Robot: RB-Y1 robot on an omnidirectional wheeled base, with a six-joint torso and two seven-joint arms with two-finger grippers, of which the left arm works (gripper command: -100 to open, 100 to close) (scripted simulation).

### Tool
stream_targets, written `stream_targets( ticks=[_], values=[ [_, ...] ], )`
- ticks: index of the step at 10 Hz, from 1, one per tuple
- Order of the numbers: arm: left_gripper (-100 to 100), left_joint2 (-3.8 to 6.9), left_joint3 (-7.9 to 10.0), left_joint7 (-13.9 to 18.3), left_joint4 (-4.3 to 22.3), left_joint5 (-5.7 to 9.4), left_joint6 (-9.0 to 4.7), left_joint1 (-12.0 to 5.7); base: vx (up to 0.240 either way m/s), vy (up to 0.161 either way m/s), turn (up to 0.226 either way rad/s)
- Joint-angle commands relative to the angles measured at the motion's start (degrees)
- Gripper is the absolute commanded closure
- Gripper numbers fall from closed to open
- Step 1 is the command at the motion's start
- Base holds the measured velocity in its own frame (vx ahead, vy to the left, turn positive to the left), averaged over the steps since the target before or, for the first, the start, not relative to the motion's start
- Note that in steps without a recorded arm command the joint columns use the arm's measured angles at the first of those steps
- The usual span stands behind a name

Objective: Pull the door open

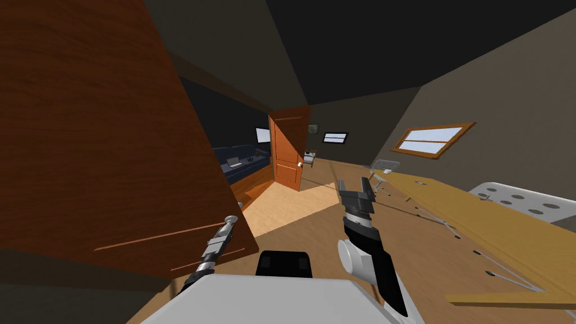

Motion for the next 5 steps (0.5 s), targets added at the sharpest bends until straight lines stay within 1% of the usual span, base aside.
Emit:
stream_targets(
  ticks=[1, 3, 5],
  values=[
    [100, 0.56, -0.59, 0.76, 0.39, -0.35, -0.84, 0.17, -0.138, 0.025, -0.106],
    [100, 1.25, -1.3, 1.7, 0.87, -0.78, -1.86, 0.38, -0.213, 0.028, -0.138],
    [100, 2.06, -2.14, 2.79, 1.43, -1.29, -3.05, 0.63, -0.197, 0.005, -0.117]
  ],
)
